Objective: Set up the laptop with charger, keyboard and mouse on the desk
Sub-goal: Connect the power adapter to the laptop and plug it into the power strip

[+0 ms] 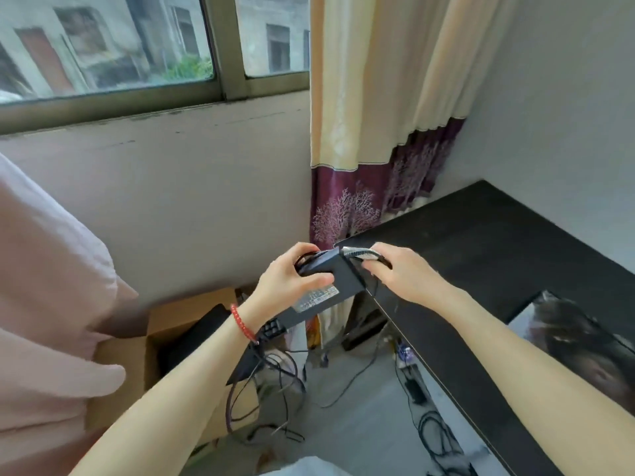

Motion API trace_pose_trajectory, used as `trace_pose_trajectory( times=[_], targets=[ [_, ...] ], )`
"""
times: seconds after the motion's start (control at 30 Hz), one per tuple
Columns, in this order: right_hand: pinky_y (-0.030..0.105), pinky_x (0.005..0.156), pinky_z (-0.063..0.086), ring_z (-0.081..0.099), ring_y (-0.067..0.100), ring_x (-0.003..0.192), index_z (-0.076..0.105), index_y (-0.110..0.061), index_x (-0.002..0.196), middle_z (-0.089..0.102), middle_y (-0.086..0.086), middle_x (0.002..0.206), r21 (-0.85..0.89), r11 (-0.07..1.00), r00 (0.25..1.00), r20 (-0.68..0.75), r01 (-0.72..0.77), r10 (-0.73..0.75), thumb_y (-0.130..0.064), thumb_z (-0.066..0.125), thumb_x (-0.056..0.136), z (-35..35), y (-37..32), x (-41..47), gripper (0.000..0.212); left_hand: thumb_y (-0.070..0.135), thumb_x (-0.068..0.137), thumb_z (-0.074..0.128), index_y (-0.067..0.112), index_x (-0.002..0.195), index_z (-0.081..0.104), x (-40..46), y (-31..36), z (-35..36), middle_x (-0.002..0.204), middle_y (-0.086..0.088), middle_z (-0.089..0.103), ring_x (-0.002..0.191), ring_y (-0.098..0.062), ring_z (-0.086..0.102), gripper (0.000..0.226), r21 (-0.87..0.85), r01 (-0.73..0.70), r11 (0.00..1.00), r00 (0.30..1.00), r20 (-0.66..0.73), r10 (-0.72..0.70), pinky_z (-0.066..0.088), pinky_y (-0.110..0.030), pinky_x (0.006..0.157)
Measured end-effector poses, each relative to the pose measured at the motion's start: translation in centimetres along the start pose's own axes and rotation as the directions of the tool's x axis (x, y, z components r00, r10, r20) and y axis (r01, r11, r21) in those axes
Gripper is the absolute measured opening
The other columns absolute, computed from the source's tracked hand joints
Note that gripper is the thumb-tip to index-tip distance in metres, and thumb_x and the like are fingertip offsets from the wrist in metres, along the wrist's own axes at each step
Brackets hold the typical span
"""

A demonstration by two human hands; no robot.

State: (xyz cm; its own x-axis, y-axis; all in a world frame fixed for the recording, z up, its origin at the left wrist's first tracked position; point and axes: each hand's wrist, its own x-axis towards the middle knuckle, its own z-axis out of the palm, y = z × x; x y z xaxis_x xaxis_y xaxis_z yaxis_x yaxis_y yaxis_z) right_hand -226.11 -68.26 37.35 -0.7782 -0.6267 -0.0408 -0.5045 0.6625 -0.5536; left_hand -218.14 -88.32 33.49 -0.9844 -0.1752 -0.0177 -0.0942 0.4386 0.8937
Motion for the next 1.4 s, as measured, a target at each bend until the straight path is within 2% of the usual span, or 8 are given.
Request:
trace_pose_trajectory(
  times=[0.27, 0.5, 0.63, 0.83, 1.0, 1.17, 1.3, 1.4],
  targets=[
    [0.036, 0.067, 0.042, 0.048, 0.016, 0.058, 0.053, -0.009, 0.072, 0.057, -0.001, 0.065, 0.197, 0.967, 0.966, -0.168, -0.163, 0.197, -0.031, 0.05, 0.092, -3.7, 4.2, -9.0, 0.03, 0.021, 0.083, 0.067, 0.015, 0.097, 0.063, -3.5, 6.7, 7.9, 0.072, 0.009, 0.062, 0.052, 0.008, 0.055, 0.016, -0.165, 0.035, 0.986, 0.991, 0.134, -0.012, 0.042, -0.006, 0.051],
    [0.015, 0.059, 0.039, 0.052, 0.001, 0.06, 0.054, -0.028, 0.067, 0.056, -0.01, 0.063, 0.353, 0.934, 0.819, -0.519, -0.054, 0.244, -0.025, 0.05, 0.094, -7.9, 7.8, -13.9, 0.027, 0.033, 0.072, 0.075, 0.019, 0.103, 0.063, -2.4, 14.2, 13.3, 0.096, -0.002, 0.069, 0.08, -0.012, 0.065, 0.036, -0.074, -0.121, 0.99, 0.984, 0.122, 0.129, 0.053, -0.029, 0.078],
    [0.008, 0.055, 0.037, 0.051, -0.003, 0.059, 0.061, -0.016, 0.079, 0.056, -0.009, 0.066, 0.463, 0.882, 0.665, -0.686, 0.086, 0.295, -0.024, 0.049, 0.095, -13.0, 8.0, -13.9, 0.022, 0.04, 0.07, 0.074, 0.026, 0.114, 0.057, 0.8, 21.5, 14.3, 0.099, 0.007, 0.065, 0.096, -0.018, 0.062, 0.05, 0.14, -0.333, 0.933, 0.943, 0.043, 0.33, 0.048, -0.032, 0.081],
    [0.007, 0.051, 0.037, 0.046, -0.007, 0.049, 0.052, -0.025, 0.072, 0.049, -0.009, 0.061, 0.393, 0.858, 0.437, -0.87, 0.331, 0.23, -0.021, 0.042, 0.098, -24.5, 6.8, -12.6, 0.028, 0.032, 0.076, 0.071, 0.023, 0.117, 0.057, 6.4, 33.7, 14.5, 0.106, 0.002, 0.067, 0.092, -0.014, 0.059, 0.043, 0.31, -0.721, 0.62, 0.622, -0.104, 0.776, 0.039, -0.021, 0.07],
    [0.01, 0.057, 0.041, 0.052, 0.007, 0.063, 0.052, -0.027, 0.078, 0.055, -0.003, 0.07, 0.298, 0.931, 0.426, -0.885, 0.211, 0.187, -0.024, 0.039, 0.098, -32.3, 9.4, -11.0, 0.025, 0.03, 0.079, 0.068, 0.019, 0.119, 0.057, 13.5, 40.1, 16.0, 0.105, -0.003, 0.065, 0.098, -0.025, 0.058, 0.043, 0.38, -0.829, 0.41, 0.414, -0.074, 0.907, 0.039, -0.035, 0.08],
    [0.027, 0.073, 0.042, 0.059, 0.019, 0.085, 0.053, -0.027, 0.093, 0.059, -0.005, 0.082, 0.292, 0.951, 0.576, -0.762, -0.104, 0.297, -0.032, 0.04, 0.097, -33.1, 17.1, -9.2, 0.014, 0.026, 0.08, 0.069, 0.019, 0.122, 0.054, 21.6, 37.6, 21.3, 0.108, -0.001, 0.064, 0.1, -0.022, 0.058, 0.045, 0.201, -0.851, 0.485, 0.506, 0.071, 0.86, 0.044, -0.036, 0.083],
    [0.012, 0.067, 0.041, 0.054, 0.013, 0.076, 0.057, -0.023, 0.093, 0.057, -0.003, 0.076, 0.461, 0.867, 0.67, -0.584, -0.19, 0.458, -0.031, 0.036, 0.099, -31.7, 21.6, -9.0, 0.023, 0.02, 0.079, 0.071, 0.016, 0.124, 0.055, 25.9, 33.0, 25.8, 0.104, 0.009, 0.061, 0.097, -0.009, 0.056, 0.048, -0.033, -0.709, 0.705, 0.68, 0.231, 0.696, 0.042, -0.025, 0.083],
    [0.014, 0.065, 0.04, 0.052, 0.013, 0.072, 0.063, -0.016, 0.098, 0.058, 0.001, 0.075, 0.576, 0.771, 0.657, -0.475, -0.271, 0.586, -0.014, 0.032, 0.099, -29.8, 24.3, -9.0, 0.031, 0.012, 0.077, 0.072, 0.014, 0.122, 0.057, 28.6, 29.4, 28.8, 0.102, 0.011, 0.061, 0.1, -0.009, 0.057, 0.047, -0.126, -0.589, 0.798, 0.688, 0.44, 0.577, 0.039, -0.018, 0.085]
  ],
)
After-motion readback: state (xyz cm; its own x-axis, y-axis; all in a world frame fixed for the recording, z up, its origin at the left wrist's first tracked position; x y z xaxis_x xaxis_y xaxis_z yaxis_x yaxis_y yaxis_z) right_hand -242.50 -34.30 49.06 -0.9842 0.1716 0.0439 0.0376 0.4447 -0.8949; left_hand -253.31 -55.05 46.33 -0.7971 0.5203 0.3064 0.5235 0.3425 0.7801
